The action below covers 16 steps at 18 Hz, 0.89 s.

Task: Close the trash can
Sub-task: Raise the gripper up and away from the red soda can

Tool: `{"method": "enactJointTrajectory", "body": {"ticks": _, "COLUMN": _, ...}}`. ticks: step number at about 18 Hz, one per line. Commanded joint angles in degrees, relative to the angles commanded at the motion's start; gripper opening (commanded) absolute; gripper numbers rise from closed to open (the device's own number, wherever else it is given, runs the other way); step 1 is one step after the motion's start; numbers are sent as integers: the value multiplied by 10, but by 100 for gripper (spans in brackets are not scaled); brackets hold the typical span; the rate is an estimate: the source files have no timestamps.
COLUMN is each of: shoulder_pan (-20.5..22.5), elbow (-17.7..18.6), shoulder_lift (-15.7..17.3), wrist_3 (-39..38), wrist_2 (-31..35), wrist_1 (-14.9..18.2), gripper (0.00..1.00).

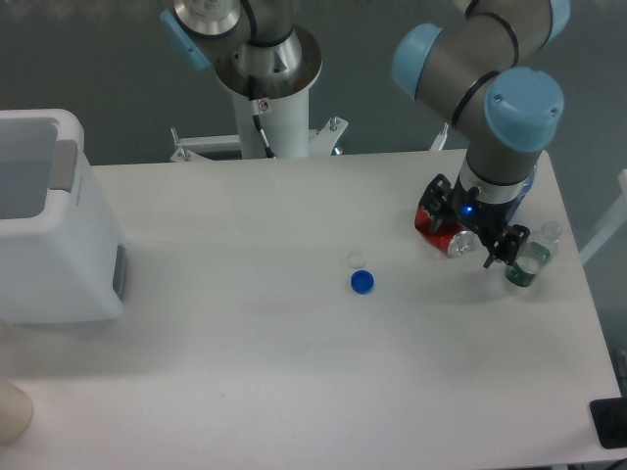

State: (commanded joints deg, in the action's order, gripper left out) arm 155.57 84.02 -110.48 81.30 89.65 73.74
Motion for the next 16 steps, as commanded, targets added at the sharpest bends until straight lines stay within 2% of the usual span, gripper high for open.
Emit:
{"method": "enactJointTrajectory", "body": {"ticks": 6, "shoulder_pan": -2, "elbow": 1, "shoulder_lift": 3, "wrist_3": -18, "wrist_2": -8, "wrist_1": -3, "gripper": 100}}
{"method": "enactJointTrajectory", "body": {"ticks": 11, "shoulder_pan": -9, "elbow": 26, "shoulder_lift": 11, "wrist_3": -39, "wrist_2": -5, "wrist_1": -30, "gripper": 100}}
{"method": "enactJointTrajectory", "body": {"ticks": 14, "shoulder_pan": -10, "elbow": 48, "shoulder_lift": 36, "wrist_3": -40, "wrist_2": -5, "wrist_1": -32, "gripper": 100}}
{"method": "enactJointTrajectory", "body": {"ticks": 16, "shoulder_pan": -11, "elbow": 64, "shoulder_lift": 69, "wrist_3": -53, "wrist_2": -7, "wrist_1": -28, "gripper": 100}}
